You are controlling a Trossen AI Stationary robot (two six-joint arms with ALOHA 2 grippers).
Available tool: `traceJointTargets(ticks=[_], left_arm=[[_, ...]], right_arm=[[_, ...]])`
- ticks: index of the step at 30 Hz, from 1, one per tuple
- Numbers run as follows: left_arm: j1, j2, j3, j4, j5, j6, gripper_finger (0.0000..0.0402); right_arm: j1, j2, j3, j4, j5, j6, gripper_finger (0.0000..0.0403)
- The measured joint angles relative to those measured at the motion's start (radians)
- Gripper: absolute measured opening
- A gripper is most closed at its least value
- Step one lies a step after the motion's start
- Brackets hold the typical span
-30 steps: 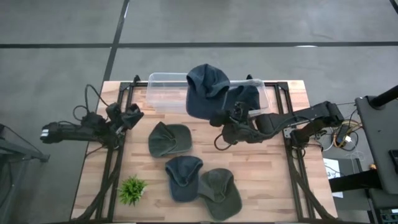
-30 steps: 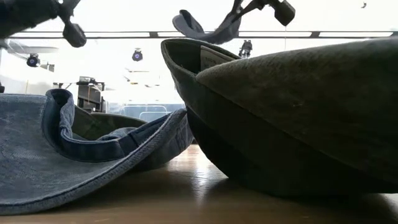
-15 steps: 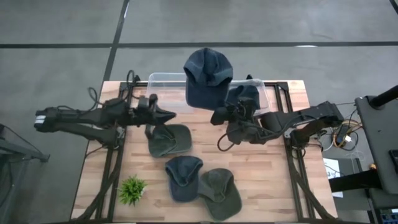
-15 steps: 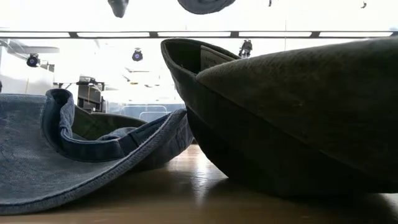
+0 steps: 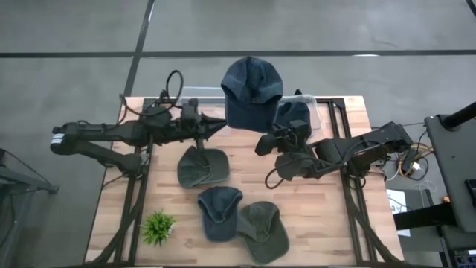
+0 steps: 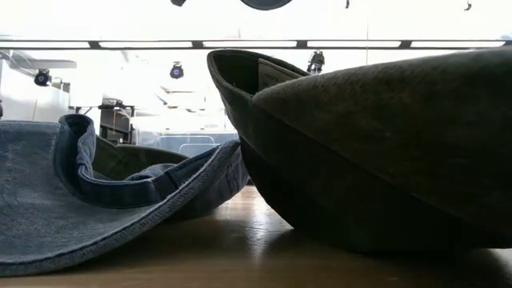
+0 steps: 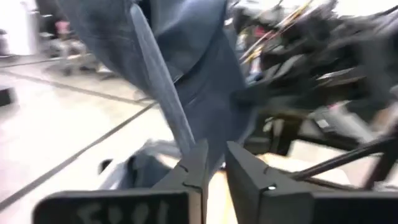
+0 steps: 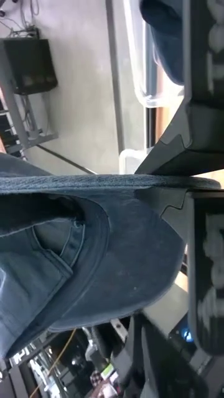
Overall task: Pick & Place hat
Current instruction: Put the top blue cap into the right transparent bin
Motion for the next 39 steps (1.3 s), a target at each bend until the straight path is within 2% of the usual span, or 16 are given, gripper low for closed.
traceJointTargets(ticks=[9,14,26,33,36,39], left_arm=[[0.001,0.011,0.009,-0.004,-0.148,0.05,0.0141],[0.01,0.042,0.01,0.022,-0.149,0.044,0.0164],[0.027,0.079,0.032,0.073,-0.143,0.04,0.0165],[0.033,0.147,0.068,0.071,-0.142,0.046,0.0164],[0.035,0.156,0.101,0.072,-0.141,0.059,0.0146],[0.036,0.161,0.126,0.065,-0.141,0.085,0.0098]], right_arm=[[0.002,-0.027,0.0,0.005,0.028,-0.083,0.0013],[0.003,-0.027,-0.001,0.007,0.027,-0.097,0.0013],[0.003,-0.021,-0.001,0.039,0.033,-0.115,0.0013],[0.009,-0.004,-0.001,0.174,0.035,-0.26,0.0013],[0.013,-0.005,-0.001,0.186,0.036,-0.275,0.0013],[0.016,-0.005,-0.001,0.184,0.037,-0.276,0.0013]])
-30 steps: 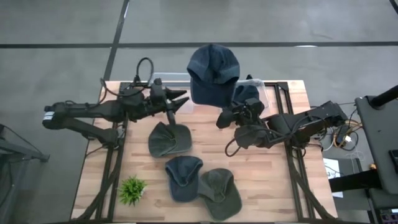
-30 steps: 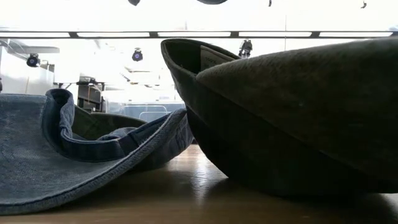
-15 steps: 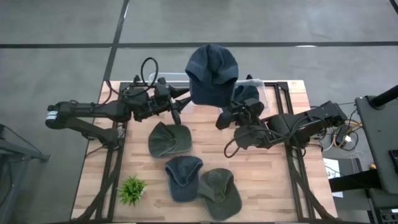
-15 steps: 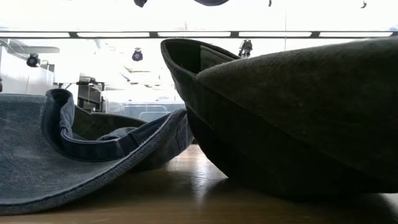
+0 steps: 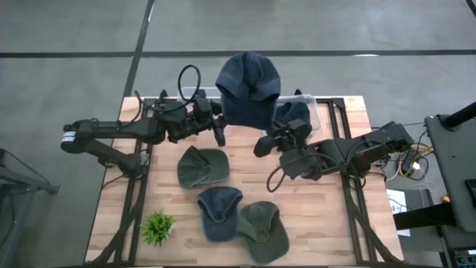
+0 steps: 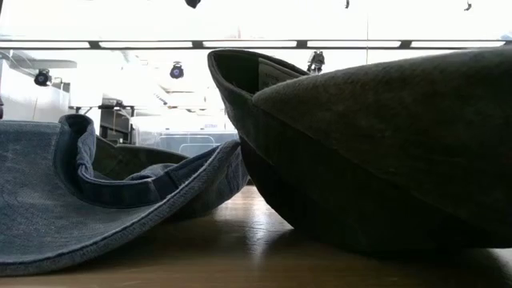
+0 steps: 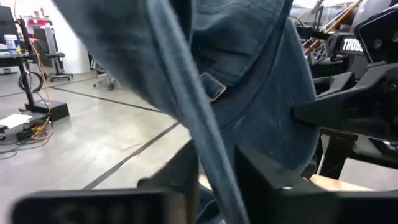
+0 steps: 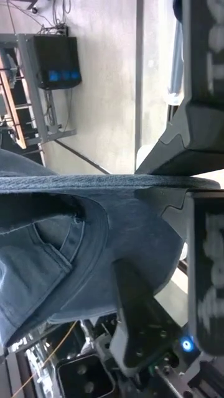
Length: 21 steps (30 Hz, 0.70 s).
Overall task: Pick & Place hat
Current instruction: Put the top blue cap into the right transparent bin
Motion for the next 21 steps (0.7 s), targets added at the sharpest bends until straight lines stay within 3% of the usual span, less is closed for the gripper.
traceJointTargets(ticks=[4,13,21], left_arm=[[0.001,-0.002,0.008,0.007,0.004,0.018,0.0017],[0.001,-0.033,0.013,-0.055,0.011,0.081,0.0006],[0.002,-0.128,0.048,-0.368,-0.102,0.174,0.0005]], right_arm=[[0.005,0.0,0.0,0.002,-0.005,-0.009,0.0013],[0.009,-0.006,0.0,-0.001,-0.05,-0.151,0.0023],[0.014,-0.078,0.002,-0.012,-0.15,-0.27,0.0086]])
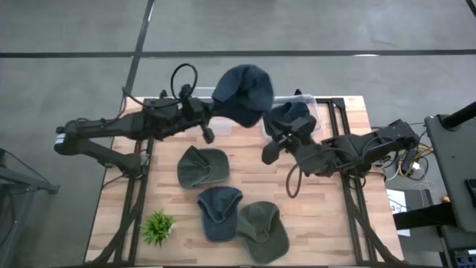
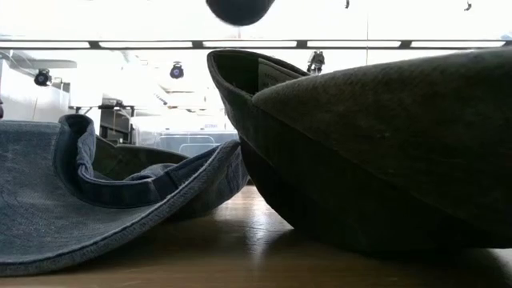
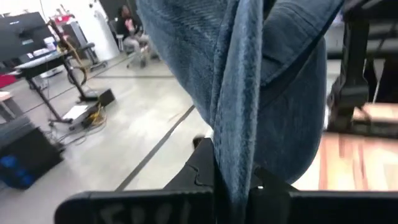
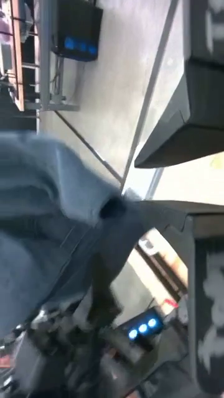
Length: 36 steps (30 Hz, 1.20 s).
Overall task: Pick & Place hat
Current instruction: Put the top blue cap into the right transparent bin
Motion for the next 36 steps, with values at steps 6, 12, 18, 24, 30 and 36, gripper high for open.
traceJointTargets(ticks=[6,12,18,24,30,36], left_arm=[[0.0,-0.061,0.058,-0.234,0.076,0.012,0.0005],[-0.002,-0.062,0.107,-0.406,0.214,0.013,0.0005],[-0.005,-0.009,0.143,-0.487,0.315,0.062,0.0005],[-0.027,0.05,0.177,-0.503,0.319,0.118,0.0005],[-0.037,0.117,0.22,-0.507,0.321,0.191,0.0005],[-0.036,0.187,0.267,-0.507,0.319,0.26,0.0005]], right_arm=[[0.002,-0.076,-0.002,-0.105,-0.07,-0.018,0.0133],[-0.007,-0.145,-0.002,-0.096,-0.236,-0.301,0.0175],[-0.02,-0.151,0.032,-0.07,-0.36,-0.599,0.02],[-0.051,-0.108,0.1,-0.129,-0.364,-0.643,0.0219],[-0.075,-0.022,0.214,-0.225,-0.376,-0.658,0.0241],[-0.092,0.088,0.376,-0.376,-0.438,-0.69,0.0258]])
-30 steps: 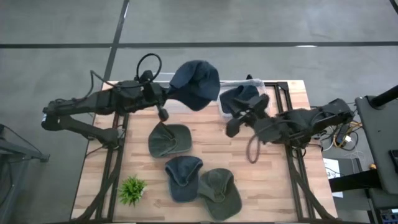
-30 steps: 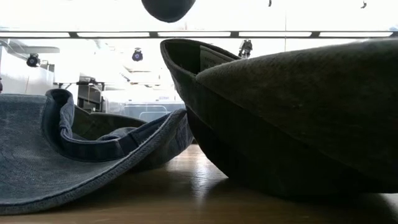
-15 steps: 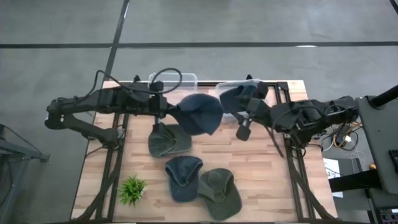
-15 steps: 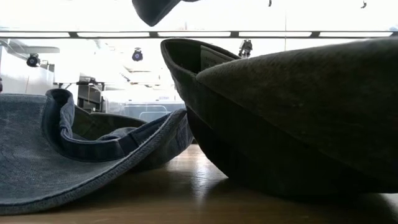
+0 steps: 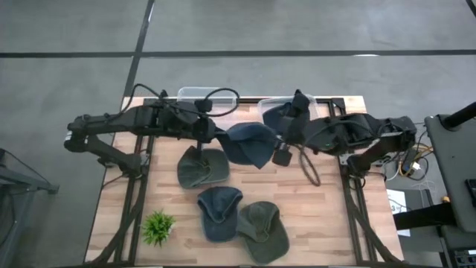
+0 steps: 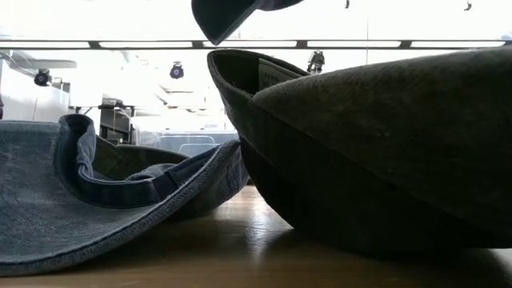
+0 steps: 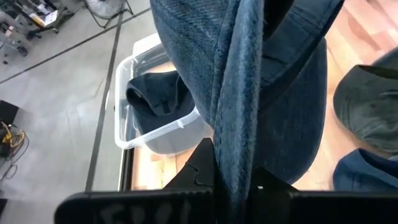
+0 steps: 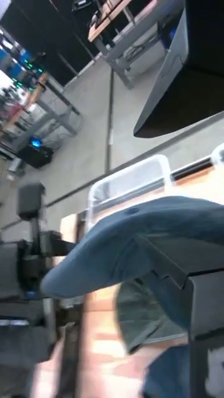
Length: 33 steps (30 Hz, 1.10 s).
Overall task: Pick & Place hat
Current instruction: Put the top blue cap into the right transparent bin
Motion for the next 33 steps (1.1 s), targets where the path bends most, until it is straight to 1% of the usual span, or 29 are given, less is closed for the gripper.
traceJointTargets(ticks=[8,12,15,20,26,29,33], left_arm=[[-0.007,0.069,0.059,-0.017,-0.018,0.065,0.0004],[-0.01,0.086,0.087,-0.02,-0.05,0.084,0.0004],[-0.011,0.091,0.104,-0.021,-0.051,0.088,0.0004],[-0.018,0.097,0.109,-0.021,-0.05,0.094,0.0004],[-0.033,0.1,0.109,-0.021,-0.051,0.095,0.0004],[-0.032,0.1,0.111,-0.018,-0.062,0.092,0.0004],[-0.033,0.098,0.119,-0.017,-0.064,0.091,0.0004]], right_arm=[[-0.008,0.139,0.236,-0.246,-0.008,0.007,0.0257],[-0.018,0.194,0.333,-0.368,-0.075,0.067,0.0251],[-0.022,0.211,0.379,-0.405,-0.101,0.074,0.0249],[-0.043,0.231,0.39,-0.408,-0.126,0.063,0.0251],[-0.092,0.253,0.389,-0.43,-0.212,0.063,0.0246],[-0.103,0.264,0.389,-0.434,-0.221,0.064,0.0237],[-0.105,0.262,0.388,-0.458,-0.223,0.067,0.0214]])
